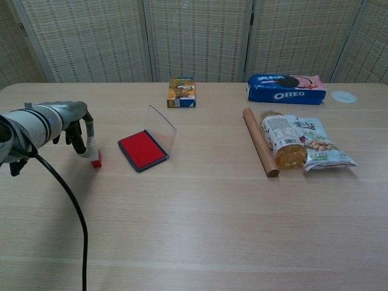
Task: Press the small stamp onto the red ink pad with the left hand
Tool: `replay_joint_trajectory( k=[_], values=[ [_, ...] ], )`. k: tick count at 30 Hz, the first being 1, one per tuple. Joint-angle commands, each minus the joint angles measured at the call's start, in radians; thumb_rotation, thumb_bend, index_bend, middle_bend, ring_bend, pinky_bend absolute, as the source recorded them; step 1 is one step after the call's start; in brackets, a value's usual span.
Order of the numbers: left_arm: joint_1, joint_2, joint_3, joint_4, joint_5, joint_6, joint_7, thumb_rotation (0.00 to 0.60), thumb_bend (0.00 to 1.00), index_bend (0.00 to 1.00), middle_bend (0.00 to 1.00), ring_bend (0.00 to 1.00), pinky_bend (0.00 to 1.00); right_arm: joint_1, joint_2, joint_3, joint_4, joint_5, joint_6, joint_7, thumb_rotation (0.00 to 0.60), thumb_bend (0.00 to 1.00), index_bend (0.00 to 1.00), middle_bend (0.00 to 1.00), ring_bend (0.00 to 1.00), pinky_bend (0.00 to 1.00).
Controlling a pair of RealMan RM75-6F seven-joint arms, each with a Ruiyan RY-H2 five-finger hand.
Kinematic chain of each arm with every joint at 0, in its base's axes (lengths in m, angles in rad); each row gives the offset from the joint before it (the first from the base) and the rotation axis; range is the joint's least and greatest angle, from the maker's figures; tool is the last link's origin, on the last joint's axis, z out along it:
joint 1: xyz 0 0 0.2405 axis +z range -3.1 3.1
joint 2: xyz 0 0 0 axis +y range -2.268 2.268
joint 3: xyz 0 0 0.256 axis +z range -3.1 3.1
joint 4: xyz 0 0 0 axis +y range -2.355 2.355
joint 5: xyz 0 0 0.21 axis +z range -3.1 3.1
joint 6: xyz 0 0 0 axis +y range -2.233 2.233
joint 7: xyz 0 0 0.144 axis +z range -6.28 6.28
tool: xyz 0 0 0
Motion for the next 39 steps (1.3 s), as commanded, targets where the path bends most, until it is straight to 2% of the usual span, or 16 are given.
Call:
replay_joint_trajectory(
  k=[1,21,32,39],
  values=[
    [-0.005,-0.001,-0.001,0.003,-0.008,-0.002,0.001,0.6,0.26,0.47,0.85,0.55,0.65,0.0,0.0,0.001,-0.001,0.001,-0.001,-0.002,0.6,0.25,0.0,0.0,0.0,0.0],
    [-0.06,-0.006,-0.016,0.033,-0.123,-0.024,0.045,0.6,0.27,0.48,0.86,0.56,0.65,-0.007,-0.002,0.012,-0.004,0.012,0.006,-0.014,0.6,0.25,0.0,0.0,0.0,0.0],
    [-0.067,0.007,-0.017,0.023,-0.142,-0.019,0.043,0.6,0.36,0.58,0.95,0.59,0.65,-0.009,-0.005,0.016,-0.009,0.015,0.004,-0.033,0.6,0.26,0.0,0.0,0.0,0.0],
    [-0.048,0.05,-0.011,-0.042,-0.114,-0.004,0.008,0.6,0.4,0.66,1.0,0.65,0.67,-0.005,-0.007,0.017,-0.017,0.02,-0.015,-0.046,0.6,0.26,0.0,0.0,0.0,0.0]
  ],
)
